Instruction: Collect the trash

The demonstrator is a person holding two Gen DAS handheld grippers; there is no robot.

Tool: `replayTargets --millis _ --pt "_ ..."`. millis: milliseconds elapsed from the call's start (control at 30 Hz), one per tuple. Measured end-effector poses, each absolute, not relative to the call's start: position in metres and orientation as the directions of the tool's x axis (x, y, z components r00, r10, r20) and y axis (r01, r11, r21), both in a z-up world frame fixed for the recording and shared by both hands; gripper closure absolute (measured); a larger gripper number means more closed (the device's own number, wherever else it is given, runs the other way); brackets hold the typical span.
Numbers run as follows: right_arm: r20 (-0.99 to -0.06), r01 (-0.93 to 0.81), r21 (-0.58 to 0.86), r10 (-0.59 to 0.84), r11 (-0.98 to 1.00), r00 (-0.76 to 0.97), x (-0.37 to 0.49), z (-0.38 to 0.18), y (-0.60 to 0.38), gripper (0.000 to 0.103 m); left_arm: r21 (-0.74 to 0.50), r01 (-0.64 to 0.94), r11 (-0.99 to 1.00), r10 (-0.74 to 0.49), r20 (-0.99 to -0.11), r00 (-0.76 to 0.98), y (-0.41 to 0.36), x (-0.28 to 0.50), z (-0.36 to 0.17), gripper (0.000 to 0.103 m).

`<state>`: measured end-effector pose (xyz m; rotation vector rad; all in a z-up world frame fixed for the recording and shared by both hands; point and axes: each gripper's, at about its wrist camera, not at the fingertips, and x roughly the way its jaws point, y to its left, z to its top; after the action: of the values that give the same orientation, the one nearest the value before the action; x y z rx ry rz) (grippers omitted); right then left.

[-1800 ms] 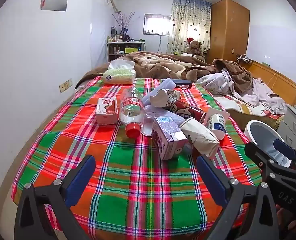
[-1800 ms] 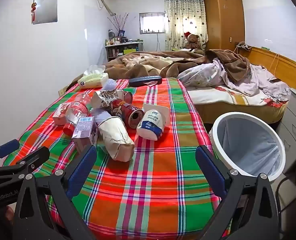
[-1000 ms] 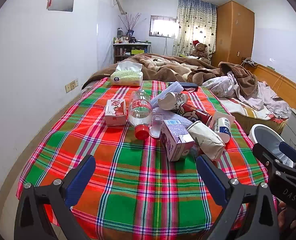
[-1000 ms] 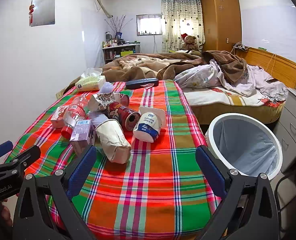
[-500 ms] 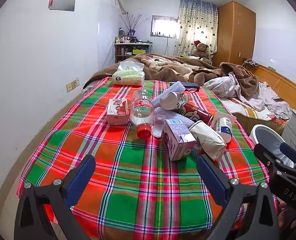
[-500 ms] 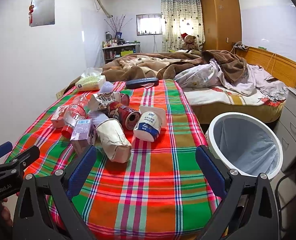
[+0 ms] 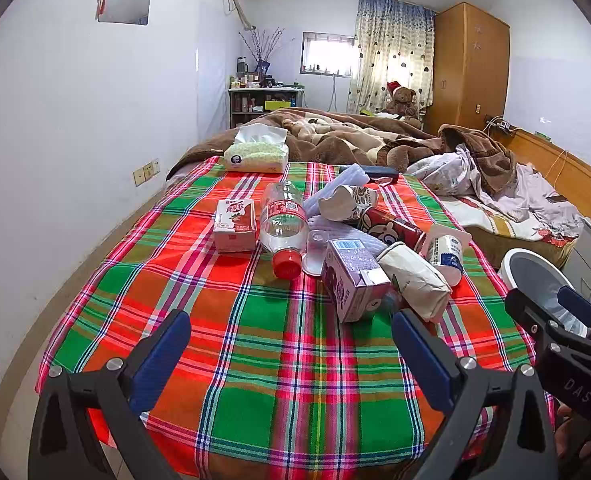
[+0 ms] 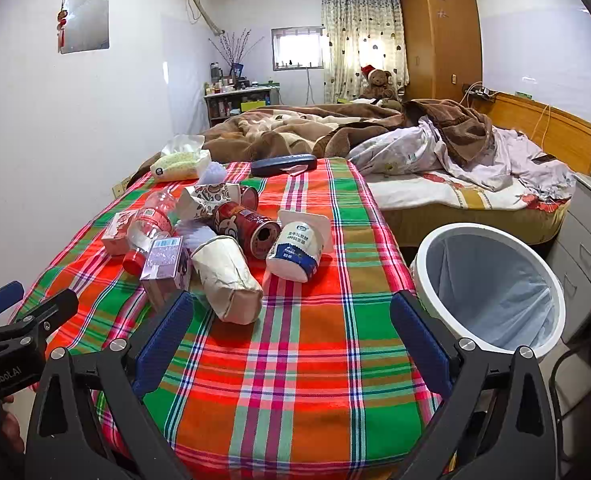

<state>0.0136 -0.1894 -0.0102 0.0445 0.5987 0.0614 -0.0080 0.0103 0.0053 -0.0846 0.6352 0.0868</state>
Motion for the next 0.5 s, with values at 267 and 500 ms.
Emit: replayTargets --millis 267,500 --pt "-0.561 -0.044 0.059 0.07 0.997 0.825 0.0136 -0.0103 -0.1897 0.002 -0.053 -0.111 0.992 0.058 -0.595 0.801 0.0111 -0.0089 0.0062 0.001" --pt "-0.56 -0.043 0.059 0.069 0.997 0.825 0.0137 -0.0103 -0.1903 0.002 -0.053 -0.111 0.992 0.058 -0.596 0.801 0.0122 -0.0093 0.0066 0.001"
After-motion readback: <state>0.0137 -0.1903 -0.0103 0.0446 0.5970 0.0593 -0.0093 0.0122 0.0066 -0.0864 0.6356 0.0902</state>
